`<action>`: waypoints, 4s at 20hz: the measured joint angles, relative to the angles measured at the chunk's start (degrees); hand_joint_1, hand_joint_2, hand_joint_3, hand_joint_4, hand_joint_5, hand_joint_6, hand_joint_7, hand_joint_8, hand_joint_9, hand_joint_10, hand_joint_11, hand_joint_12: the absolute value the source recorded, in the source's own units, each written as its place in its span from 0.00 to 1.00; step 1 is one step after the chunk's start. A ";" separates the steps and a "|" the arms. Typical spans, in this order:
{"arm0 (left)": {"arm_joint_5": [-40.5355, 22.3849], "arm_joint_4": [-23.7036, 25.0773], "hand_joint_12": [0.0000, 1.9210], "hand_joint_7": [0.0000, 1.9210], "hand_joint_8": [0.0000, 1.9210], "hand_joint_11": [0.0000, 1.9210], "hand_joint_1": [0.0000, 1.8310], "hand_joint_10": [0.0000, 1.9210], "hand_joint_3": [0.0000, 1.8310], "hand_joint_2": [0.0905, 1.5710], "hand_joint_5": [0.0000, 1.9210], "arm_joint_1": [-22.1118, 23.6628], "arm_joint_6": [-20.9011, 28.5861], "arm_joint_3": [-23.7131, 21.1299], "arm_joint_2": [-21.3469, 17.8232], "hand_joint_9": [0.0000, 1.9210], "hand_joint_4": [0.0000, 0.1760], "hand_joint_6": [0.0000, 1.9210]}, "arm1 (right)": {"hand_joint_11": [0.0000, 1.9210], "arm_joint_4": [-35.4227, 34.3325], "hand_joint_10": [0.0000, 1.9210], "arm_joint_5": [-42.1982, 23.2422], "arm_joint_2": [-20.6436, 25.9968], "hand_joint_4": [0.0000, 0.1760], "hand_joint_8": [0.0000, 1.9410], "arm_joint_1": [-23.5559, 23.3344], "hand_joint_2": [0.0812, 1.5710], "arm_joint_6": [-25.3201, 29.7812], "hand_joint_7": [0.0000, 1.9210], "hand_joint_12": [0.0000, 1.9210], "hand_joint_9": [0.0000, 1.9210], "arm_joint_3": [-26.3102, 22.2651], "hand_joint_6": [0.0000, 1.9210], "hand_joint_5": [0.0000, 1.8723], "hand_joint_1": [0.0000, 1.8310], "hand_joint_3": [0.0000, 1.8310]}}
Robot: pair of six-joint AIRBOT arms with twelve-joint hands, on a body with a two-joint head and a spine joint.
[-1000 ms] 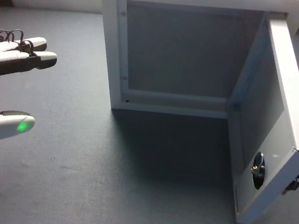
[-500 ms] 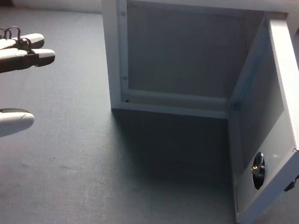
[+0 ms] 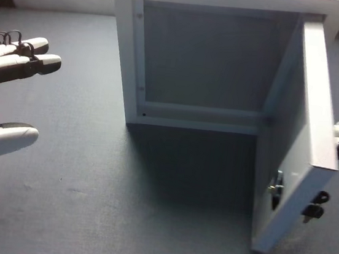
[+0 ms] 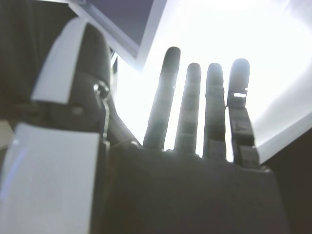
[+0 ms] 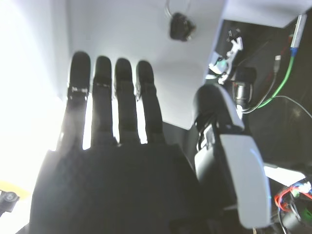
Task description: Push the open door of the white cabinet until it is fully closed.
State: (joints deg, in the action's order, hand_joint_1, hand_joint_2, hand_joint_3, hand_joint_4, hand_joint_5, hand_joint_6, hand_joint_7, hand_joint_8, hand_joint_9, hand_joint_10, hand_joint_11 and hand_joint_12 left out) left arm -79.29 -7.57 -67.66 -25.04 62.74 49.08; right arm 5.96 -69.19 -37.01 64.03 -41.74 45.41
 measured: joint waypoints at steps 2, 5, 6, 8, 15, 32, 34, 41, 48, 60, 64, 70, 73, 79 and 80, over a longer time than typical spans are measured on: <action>-0.46 -0.37 0.52 0.06 0.00 0.00 0.26 0.00 0.00 0.79 0.15 -0.37 0.02 0.00 -0.02 0.06 0.00 0.00 | 0.00 1.77 0.20 1.79 -1.36 0.00 0.00 -1.88 0.88 1.11 0.18 0.66 0.12 0.70 0.00 0.19 0.02 0.00; -1.09 -0.61 0.52 0.06 0.00 0.00 0.26 0.00 0.00 0.79 0.15 -0.52 0.02 0.00 -0.02 0.07 0.00 0.00 | 0.00 4.28 0.24 3.74 -3.06 0.00 0.00 -4.42 0.88 2.40 0.18 0.67 0.10 1.70 0.00 0.19 0.04 0.00; -1.33 -0.81 0.51 0.06 0.00 0.00 0.27 0.00 0.00 0.78 0.15 -0.68 0.00 -0.02 -0.02 0.07 0.00 0.00 | 0.00 5.07 0.26 4.17 -3.78 0.00 0.00 -5.25 0.89 2.84 0.19 0.68 0.09 2.19 0.01 0.20 0.04 0.00; -2.16 -1.62 0.49 0.06 0.00 0.00 0.26 0.00 0.00 0.79 0.15 -1.68 0.00 -0.09 -0.02 0.07 0.00 0.00 | 0.00 6.19 0.26 5.29 -4.87 0.00 0.00 -6.43 0.89 3.48 0.18 0.69 0.08 2.78 0.00 0.18 0.02 0.00; -4.33 -3.43 0.50 0.06 0.00 0.00 0.28 0.00 0.00 0.80 0.15 -2.75 -0.04 -0.68 -0.42 0.08 0.00 0.00 | 0.00 9.46 0.30 8.17 -10.67 0.00 0.00 -11.76 0.89 5.55 0.15 0.63 0.03 5.73 0.00 0.15 0.02 0.00; -5.31 -4.46 0.46 0.05 0.00 0.00 0.29 0.00 0.00 0.79 0.15 -3.37 -0.17 -0.66 -0.42 0.05 0.04 0.00 | 0.00 10.23 0.09 15.63 -22.40 0.00 0.00 -21.14 0.82 5.97 0.13 0.55 0.07 12.83 0.00 0.15 0.23 0.00; -5.40 -4.66 0.51 0.06 0.00 0.00 0.31 0.00 0.00 0.78 0.15 -3.48 -0.20 -0.66 -0.42 0.06 0.00 0.00 | 0.00 9.99 0.04 16.79 -23.61 0.00 0.00 -22.36 0.85 5.97 0.09 0.35 0.05 13.70 0.00 0.09 0.18 0.00; -5.64 -4.92 0.56 0.06 0.00 0.00 0.30 0.00 0.00 0.79 0.16 -3.48 -0.20 -0.61 -0.35 0.06 0.00 0.00 | 0.00 6.12 0.00 21.33 -27.12 0.00 0.00 -25.33 0.88 3.26 0.01 0.19 0.02 17.03 0.00 0.01 0.05 0.00; -5.79 -4.98 0.54 0.06 0.00 0.00 0.29 0.00 0.00 0.79 0.16 -3.72 -0.22 -0.61 -0.35 0.07 0.00 0.00 | 0.00 5.07 0.00 23.23 -27.47 0.00 0.00 -25.33 0.85 2.43 0.00 0.00 0.00 17.40 0.00 0.00 0.10 0.00; -7.80 -6.45 0.50 0.07 0.00 0.00 0.29 0.00 0.00 0.79 0.16 -5.49 -0.24 -1.27 -0.35 0.08 0.00 0.00 | 0.00 10.21 0.03 15.39 -17.42 0.00 0.01 -19.65 0.86 8.70 0.17 0.63 0.16 9.81 0.02 0.13 0.12 0.00; -8.87 -6.54 0.50 0.07 0.00 0.00 0.30 0.00 0.00 0.79 0.16 -5.60 -0.24 -1.40 -0.35 0.07 0.00 0.00 | 0.00 6.69 0.26 9.55 -10.80 0.00 0.00 -15.17 0.87 6.78 0.15 0.76 0.07 5.99 0.02 0.13 0.13 0.00; -10.45 -6.62 0.57 0.06 0.00 0.00 0.31 0.00 0.00 0.78 0.13 -5.60 -0.39 -1.40 -0.37 0.07 0.00 0.00 | 0.00 -3.08 0.00 3.45 -4.09 0.00 0.00 -8.57 0.85 -0.37 0.00 0.00 0.00 2.86 0.00 0.00 0.11 0.00; -11.67 -6.78 0.50 0.04 0.00 0.00 0.30 0.00 0.00 0.77 0.08 -5.60 -0.48 -1.40 -0.37 0.05 0.04 0.00 | 0.00 -8.68 0.00 -1.53 -2.43 0.06 0.00 -4.92 0.84 -3.30 0.00 0.00 0.00 2.01 0.00 0.00 0.10 0.00; -12.74 -6.99 0.30 0.00 0.00 0.00 0.22 0.00 0.00 0.75 0.00 -3.93 -1.36 -1.31 -0.35 0.00 0.04 0.00 | 0.00 -20.00 0.00 -12.09 -0.37 0.43 0.00 3.67 0.81 -6.49 0.00 0.00 0.00 1.05 0.00 0.00 0.14 0.00; -12.83 -6.97 0.31 0.00 0.00 0.00 0.22 0.00 0.00 0.74 0.00 -3.72 -1.40 -1.27 -0.35 0.00 0.15 0.00 | 0.00 -21.24 0.00 -13.16 -0.33 0.47 0.00 4.76 0.79 -6.54 0.00 0.00 0.00 1.05 0.00 0.00 0.15 0.00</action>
State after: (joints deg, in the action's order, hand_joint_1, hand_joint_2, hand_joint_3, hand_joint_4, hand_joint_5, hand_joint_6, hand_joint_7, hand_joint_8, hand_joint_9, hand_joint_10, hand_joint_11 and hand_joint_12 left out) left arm -92.12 -14.55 -71.37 -26.44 61.47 48.73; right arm -15.29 -82.35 -37.34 68.79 -48.27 46.46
